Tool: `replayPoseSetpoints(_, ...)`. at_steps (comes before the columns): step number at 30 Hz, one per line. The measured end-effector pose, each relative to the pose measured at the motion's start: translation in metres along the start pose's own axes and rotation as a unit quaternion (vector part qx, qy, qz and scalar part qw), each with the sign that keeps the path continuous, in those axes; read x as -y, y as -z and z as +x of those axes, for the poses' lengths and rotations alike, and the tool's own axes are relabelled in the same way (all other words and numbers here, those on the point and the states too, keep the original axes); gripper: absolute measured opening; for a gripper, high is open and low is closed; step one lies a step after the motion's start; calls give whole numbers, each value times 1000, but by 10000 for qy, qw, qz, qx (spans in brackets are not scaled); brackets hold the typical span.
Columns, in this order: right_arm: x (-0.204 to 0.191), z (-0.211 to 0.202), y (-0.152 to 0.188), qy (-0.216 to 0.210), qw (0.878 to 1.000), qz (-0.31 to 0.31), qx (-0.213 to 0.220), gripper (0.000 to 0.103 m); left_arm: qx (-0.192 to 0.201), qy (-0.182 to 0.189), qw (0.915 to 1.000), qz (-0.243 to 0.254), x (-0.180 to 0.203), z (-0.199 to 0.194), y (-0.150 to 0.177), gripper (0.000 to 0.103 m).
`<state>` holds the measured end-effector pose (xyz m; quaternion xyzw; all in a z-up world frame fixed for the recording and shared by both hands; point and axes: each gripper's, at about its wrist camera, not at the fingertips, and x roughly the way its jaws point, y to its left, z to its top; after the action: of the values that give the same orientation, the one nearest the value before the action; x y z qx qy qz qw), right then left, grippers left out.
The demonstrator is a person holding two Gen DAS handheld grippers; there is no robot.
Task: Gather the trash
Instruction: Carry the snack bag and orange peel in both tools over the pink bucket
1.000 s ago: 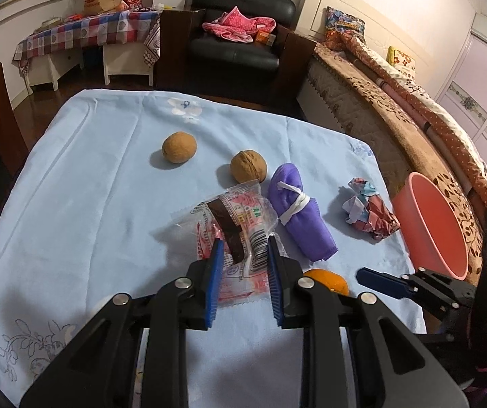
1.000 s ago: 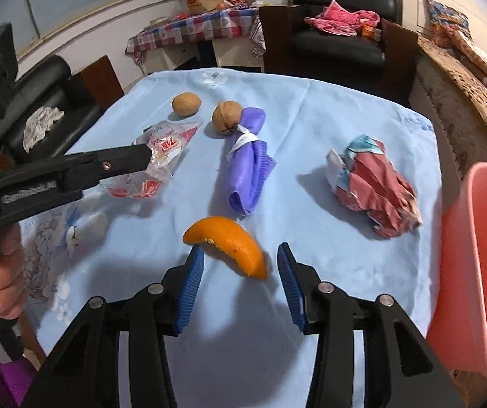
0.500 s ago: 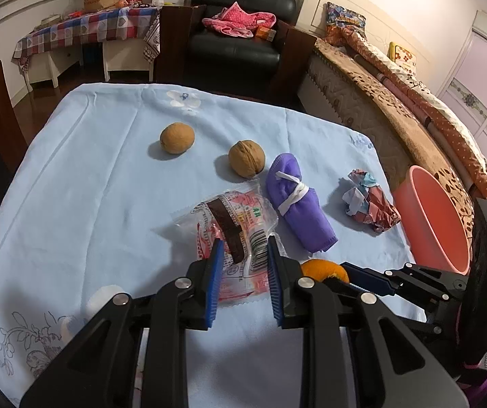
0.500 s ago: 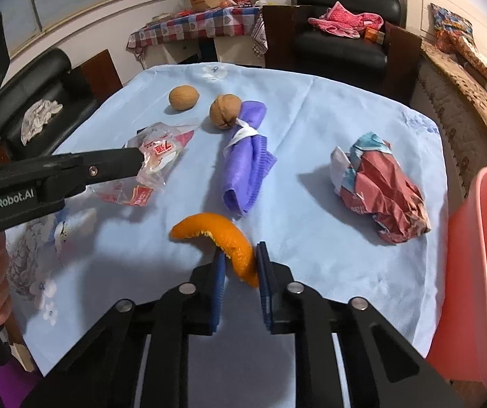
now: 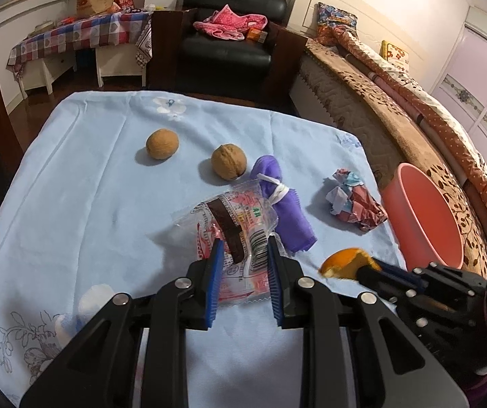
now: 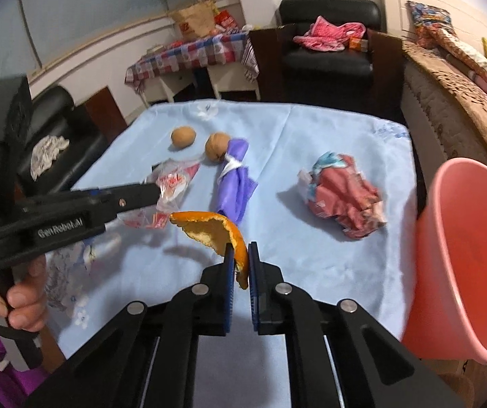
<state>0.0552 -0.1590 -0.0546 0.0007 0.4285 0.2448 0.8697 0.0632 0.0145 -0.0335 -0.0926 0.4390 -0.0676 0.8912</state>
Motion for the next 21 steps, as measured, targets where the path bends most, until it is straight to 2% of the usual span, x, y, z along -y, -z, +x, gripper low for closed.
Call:
replayPoseSetpoints(11, 38, -41, -5, 390, 9962, 605, 481, 7, 71, 71, 9998, 200, 26, -2, -8, 24)
replayPoseSetpoints(21, 86, -67, 3, 832, 9864, 1221, 725, 7, 244, 328, 9968, 680, 78, -2, -24, 24)
